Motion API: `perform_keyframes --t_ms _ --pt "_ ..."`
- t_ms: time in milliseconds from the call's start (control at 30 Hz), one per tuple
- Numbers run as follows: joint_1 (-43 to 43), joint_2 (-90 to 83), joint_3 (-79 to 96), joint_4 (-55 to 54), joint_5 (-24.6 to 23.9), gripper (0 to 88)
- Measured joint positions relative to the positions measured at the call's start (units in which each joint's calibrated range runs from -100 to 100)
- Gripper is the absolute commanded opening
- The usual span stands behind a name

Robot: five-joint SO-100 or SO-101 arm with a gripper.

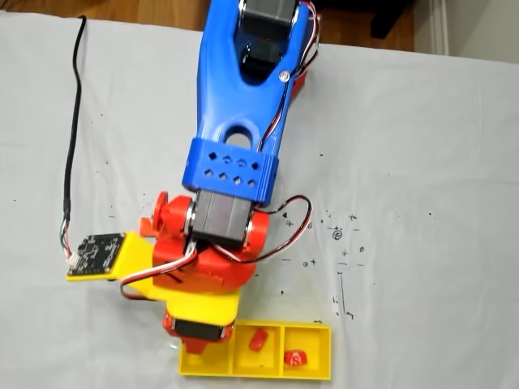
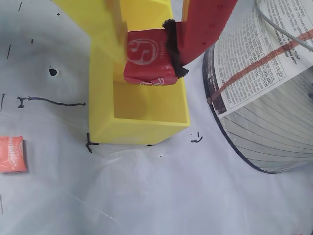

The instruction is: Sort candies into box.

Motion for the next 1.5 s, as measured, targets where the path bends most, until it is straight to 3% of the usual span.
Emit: perform_keyframes --t_ms 667,733,933,1067,1200,1500 --pt "-1.5 8.5 -8.2 4.2 0.8 3.5" --pt "-1.5 9.3 -9.3 4.7 0.8 13.5" --pt "-1.5 11.9 -13.5 7.2 0.8 26.8" --pt "-1.5 13.2 -15.7 9.0 0.8 28.7" --pt "-1.5 13.5 -17.0 10.4 0.8 27.0" --pt "-1.5 13.5 -17.3 13.3 1.5 4.3"
